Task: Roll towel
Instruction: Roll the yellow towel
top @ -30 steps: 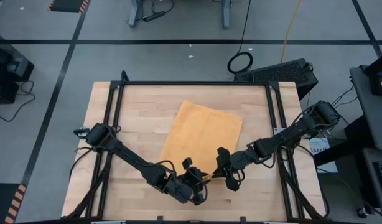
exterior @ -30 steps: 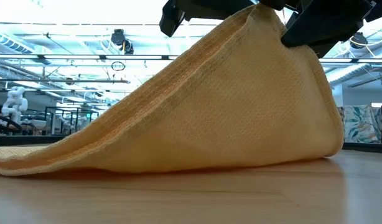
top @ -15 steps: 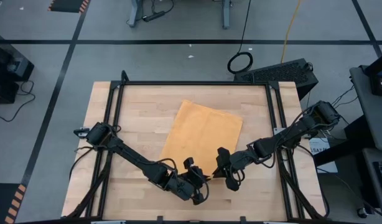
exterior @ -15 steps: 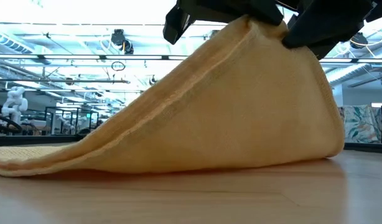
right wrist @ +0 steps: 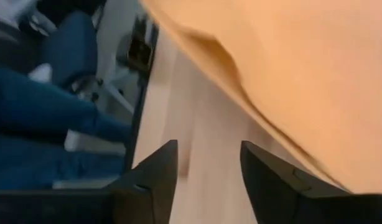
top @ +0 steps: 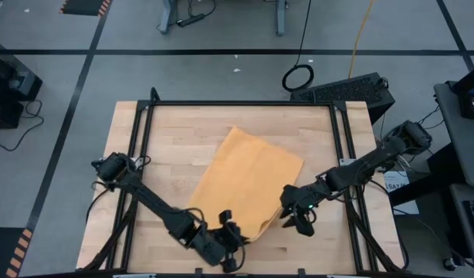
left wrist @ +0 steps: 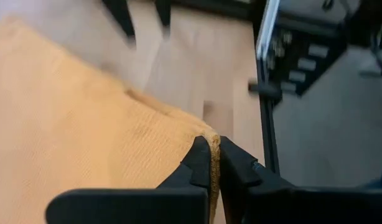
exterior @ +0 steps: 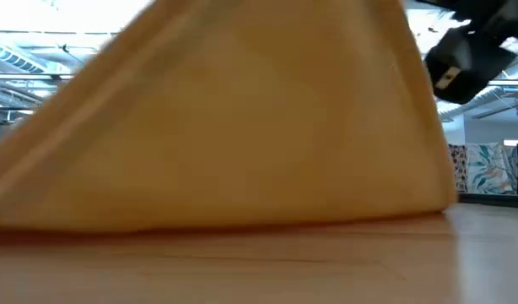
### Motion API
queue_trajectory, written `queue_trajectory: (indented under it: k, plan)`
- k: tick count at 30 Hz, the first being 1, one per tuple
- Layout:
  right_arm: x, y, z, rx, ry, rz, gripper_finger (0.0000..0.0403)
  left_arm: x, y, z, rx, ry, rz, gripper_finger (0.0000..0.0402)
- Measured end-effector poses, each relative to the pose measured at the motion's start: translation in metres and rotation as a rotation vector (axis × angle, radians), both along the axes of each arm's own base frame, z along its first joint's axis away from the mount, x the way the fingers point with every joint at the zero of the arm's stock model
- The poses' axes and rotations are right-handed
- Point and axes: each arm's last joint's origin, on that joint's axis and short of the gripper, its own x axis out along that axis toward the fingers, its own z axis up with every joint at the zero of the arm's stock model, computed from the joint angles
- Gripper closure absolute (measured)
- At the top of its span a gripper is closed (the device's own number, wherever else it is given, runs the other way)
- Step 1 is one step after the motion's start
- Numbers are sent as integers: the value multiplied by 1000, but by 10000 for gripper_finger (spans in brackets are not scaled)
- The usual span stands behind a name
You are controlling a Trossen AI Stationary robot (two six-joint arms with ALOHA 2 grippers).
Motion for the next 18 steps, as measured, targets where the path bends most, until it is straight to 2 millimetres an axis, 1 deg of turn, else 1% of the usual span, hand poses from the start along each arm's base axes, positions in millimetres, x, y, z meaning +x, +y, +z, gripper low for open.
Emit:
queue_trajectory:
  k: [3,6,8,11,13,15,18]
  plan:
    - [-14,-6,7,-35,34,35,223,-14,-12,-5,14,59,-18,390]
    - [-27,-12,9,-97,78,80,213,-25,-19,-9,44,102,-26,390]
    - [-35,-16,7,-145,128,104,208,-32,-21,-13,74,146,-32,390]
    - [-46,-24,-1,-253,253,105,204,-41,-23,-17,120,203,-43,390]
    - [-52,-30,-6,-338,316,112,204,-47,-24,-20,145,243,-60,390]
    - [-55,-35,-8,-424,342,121,206,-51,-25,-22,162,277,-76,390]
    - [-53,-38,-10,-555,279,148,209,-55,-25,-24,182,305,-86,390]
